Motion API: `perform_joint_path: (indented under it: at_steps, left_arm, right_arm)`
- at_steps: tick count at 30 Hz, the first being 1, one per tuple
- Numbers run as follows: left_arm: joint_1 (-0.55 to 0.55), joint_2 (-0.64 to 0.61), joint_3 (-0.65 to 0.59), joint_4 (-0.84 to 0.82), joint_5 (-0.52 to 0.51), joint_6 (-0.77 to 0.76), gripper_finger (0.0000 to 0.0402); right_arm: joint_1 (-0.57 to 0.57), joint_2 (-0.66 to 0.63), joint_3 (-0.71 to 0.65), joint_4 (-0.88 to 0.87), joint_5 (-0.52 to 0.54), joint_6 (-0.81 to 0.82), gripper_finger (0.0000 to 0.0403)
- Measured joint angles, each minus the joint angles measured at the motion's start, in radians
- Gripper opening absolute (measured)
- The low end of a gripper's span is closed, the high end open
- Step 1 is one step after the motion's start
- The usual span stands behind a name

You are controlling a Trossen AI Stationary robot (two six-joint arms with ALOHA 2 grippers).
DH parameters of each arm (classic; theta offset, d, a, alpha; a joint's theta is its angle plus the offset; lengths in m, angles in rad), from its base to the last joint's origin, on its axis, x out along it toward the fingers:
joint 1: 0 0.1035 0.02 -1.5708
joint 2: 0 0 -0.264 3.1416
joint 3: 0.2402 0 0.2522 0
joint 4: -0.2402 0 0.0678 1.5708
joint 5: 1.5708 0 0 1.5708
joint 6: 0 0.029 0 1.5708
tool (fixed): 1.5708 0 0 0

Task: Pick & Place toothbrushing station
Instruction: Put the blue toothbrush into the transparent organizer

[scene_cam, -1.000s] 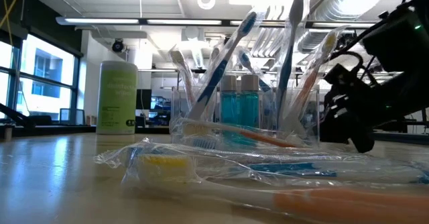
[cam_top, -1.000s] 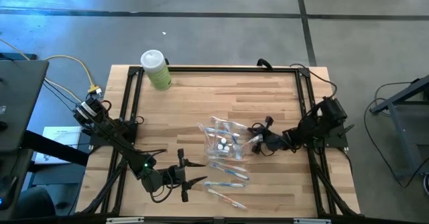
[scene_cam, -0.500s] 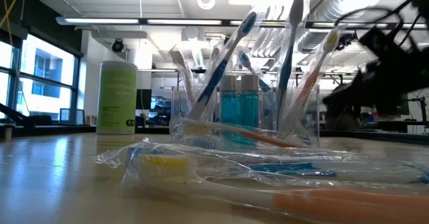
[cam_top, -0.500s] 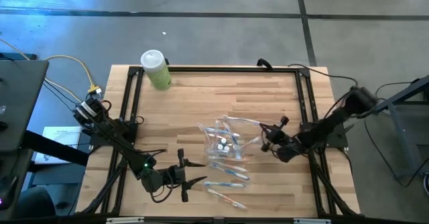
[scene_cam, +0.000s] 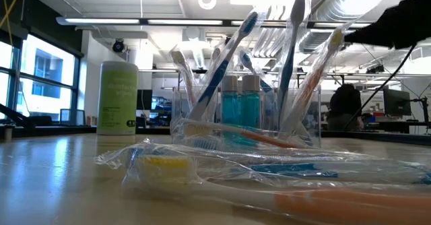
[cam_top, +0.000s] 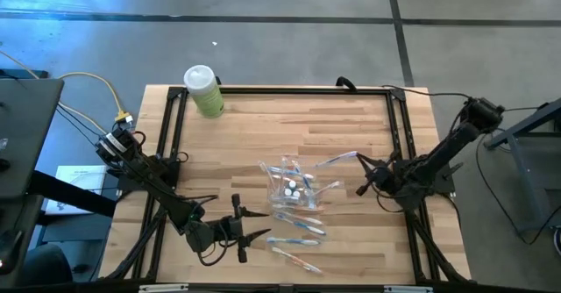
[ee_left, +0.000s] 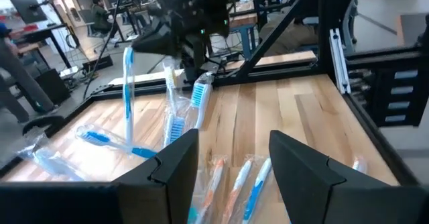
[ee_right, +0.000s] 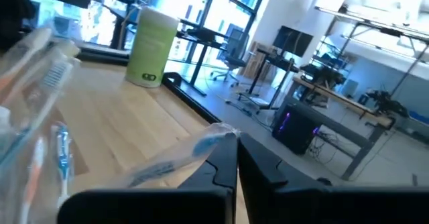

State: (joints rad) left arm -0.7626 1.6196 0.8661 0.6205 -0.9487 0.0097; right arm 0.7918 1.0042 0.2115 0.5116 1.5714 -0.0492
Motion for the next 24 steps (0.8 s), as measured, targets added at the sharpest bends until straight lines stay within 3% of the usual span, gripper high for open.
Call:
perform_joint_path:
  at_steps: [8,13,20,24]
  left_arm:
    - [0.009,0.0,0.0,0.02,-0.2,0.182,0.0176]
    - [0.009,0.0,0.0,0.033,-0.235,0.19,0.0176]
    - [0.009,0.0,0.0,0.071,-0.235,0.317,0.0176]
    - [0.009,0.0,0.0,0.081,-0.24,0.296,0.0176]
  right_arm:
    - [0.005,-0.023,0.0,0.359,0.001,-0.42,0.0003]
    - [0.005,-0.023,0.018,0.572,0.001,-0.702,0.0003]
    - [0.004,-0.015,0.163,0.495,-0.063,-0.752,0.0003]
    - [-0.022,0.015,0.259,0.466,-0.109,-0.817,0.0003]
